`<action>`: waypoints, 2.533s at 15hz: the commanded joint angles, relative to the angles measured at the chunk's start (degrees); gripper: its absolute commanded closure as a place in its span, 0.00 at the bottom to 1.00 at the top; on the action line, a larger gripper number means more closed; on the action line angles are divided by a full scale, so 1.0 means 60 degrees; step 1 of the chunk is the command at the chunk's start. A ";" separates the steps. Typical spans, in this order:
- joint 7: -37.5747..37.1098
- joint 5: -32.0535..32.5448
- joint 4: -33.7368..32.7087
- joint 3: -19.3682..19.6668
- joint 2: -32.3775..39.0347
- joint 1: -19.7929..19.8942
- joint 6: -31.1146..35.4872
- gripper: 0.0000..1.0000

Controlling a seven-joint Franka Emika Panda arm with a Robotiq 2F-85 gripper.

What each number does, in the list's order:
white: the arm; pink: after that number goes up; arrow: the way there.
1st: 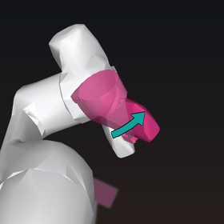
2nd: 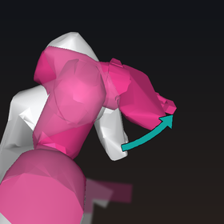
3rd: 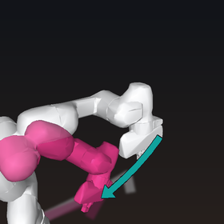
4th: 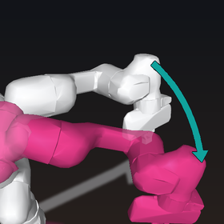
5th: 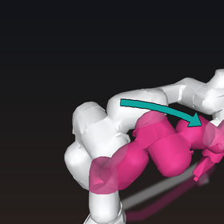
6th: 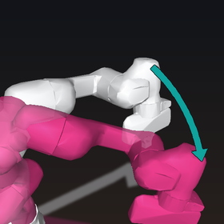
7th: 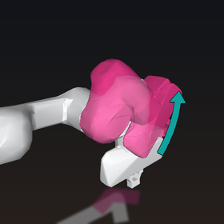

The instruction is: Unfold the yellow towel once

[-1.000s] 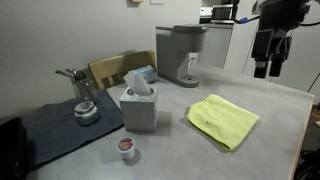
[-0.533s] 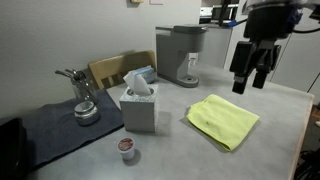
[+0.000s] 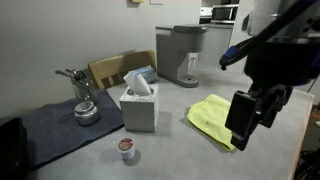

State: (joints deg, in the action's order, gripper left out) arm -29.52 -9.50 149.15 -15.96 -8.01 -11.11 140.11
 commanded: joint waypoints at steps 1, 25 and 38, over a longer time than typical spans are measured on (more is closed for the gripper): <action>0.0002 0.0010 -0.0003 0.0084 -0.0006 -0.0034 -0.0015 0.00; 0.3228 0.3281 -0.0266 0.2442 0.0543 0.1990 0.0122 0.00; 0.7214 0.2028 -0.1376 0.2957 0.2654 0.2297 0.2344 0.00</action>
State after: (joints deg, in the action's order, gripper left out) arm 5.20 11.04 144.03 3.11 2.46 2.77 150.46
